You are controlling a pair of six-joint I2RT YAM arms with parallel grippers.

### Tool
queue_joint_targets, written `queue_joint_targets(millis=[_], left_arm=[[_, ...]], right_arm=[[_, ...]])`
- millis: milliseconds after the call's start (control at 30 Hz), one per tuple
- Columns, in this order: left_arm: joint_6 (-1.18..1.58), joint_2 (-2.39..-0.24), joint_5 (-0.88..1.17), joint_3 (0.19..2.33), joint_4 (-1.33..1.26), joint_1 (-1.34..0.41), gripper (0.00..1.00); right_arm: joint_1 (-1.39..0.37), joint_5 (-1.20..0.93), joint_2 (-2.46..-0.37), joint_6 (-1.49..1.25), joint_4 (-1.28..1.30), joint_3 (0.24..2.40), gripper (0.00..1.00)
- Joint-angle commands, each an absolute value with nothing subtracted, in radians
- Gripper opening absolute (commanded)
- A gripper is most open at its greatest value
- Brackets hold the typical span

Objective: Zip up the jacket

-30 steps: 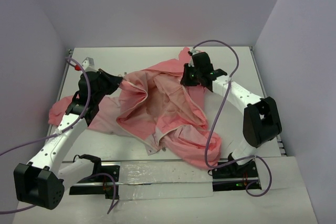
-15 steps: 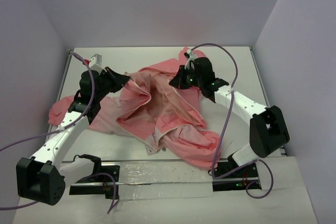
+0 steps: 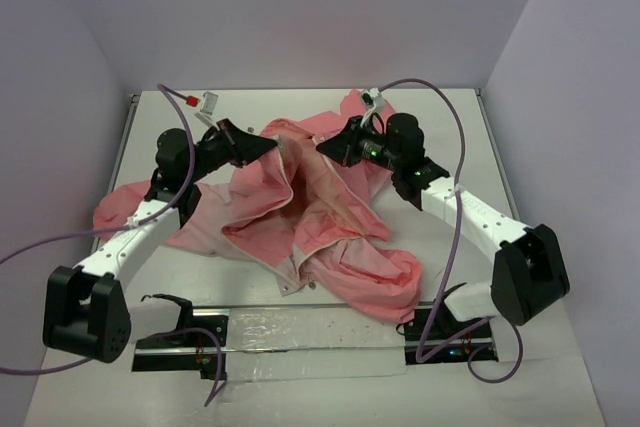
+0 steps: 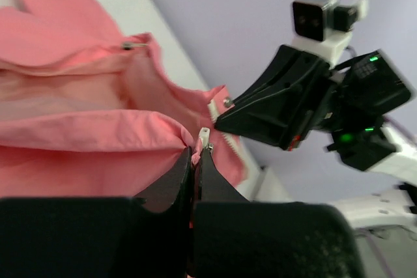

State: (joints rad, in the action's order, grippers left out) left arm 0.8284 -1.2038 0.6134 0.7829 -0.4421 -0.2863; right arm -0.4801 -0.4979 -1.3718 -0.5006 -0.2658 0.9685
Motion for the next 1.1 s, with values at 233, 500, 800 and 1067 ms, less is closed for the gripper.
queue_joint_targets(millis=[233, 500, 800, 1067], left_arm=[[1.44, -1.493, 0.883, 0.748, -1.449, -0.282, 0.0], [1.607, -1.622, 0.888, 0.763, -1.748, -0.282, 0.0], [1.63, -1.635, 0.899, 0.781, -1.788, -0.285, 0.0], [1.644, -1.636, 0.911, 0.782, -1.807, -0.29, 0.0]], right_arm=[[-0.488, -0.528, -1.222, -0.543, -0.479, 0.861, 0.0], [-0.491, -0.532, -1.199, -0.54, -0.486, 0.853, 0.0], [-0.5, -0.596, -1.262, -0.565, -0.516, 0.891, 0.0], [-0.508, -0.665, -1.312, -0.579, -0.528, 0.923, 0.0]])
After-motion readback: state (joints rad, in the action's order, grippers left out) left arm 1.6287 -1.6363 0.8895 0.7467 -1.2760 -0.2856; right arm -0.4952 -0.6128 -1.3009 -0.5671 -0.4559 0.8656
